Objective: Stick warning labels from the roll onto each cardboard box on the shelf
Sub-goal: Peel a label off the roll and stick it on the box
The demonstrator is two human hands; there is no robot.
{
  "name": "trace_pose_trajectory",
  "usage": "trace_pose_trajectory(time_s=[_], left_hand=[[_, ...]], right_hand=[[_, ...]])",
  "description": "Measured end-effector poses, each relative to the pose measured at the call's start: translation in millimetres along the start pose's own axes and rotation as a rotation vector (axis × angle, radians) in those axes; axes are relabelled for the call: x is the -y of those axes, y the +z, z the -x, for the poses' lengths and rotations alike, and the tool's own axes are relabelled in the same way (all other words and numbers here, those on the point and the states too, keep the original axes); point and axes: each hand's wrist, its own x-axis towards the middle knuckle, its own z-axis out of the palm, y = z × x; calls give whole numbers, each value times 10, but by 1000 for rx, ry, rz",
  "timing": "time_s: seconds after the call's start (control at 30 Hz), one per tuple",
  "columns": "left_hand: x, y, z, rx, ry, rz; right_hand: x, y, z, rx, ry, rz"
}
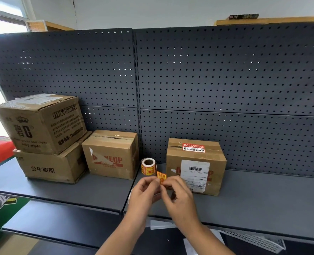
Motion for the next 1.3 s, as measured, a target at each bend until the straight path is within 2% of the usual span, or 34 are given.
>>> trace_pose_trajectory(time_s=[0.1,0.2,0.3,0.37,0.43,0.53,0.7,0.97,1.13,1.23,1.3], left_hand=[[19,-3,-27,-9,2,-6],[26,9,-36,-40,-8,7],[39,24,-45,-30,-10,25],[51,43,-47,-10,-13,31],[64,69,-42,18,-19,34],[69,125,-26,42,-23,54],[67,271,-15,65,-14,102],[91,476,-35,61,6,-39],[226,525,-163,-45,159,-222],[316,493,-296,-122,266,-315],[390,453,-440,-171,272,-323]], right_hand=[[-10,-72,26,42,-1,3],[-14,-160,48,48,86,-60],[-30,-244,-5,-39,367,-252],[-58,-308,-82,-11,568,-442],[-67,-370,-136,33,647,-589],[-48,-444,-157,14,658,-659],[-68,-515,-131,-15,621,-617],[-138,-690,-69,-163,538,-536],[-238,-937,-106,-227,484,-525],[-433,-1127,-124,-290,501,-534],[-577,-1249,-126,-336,535,-554]])
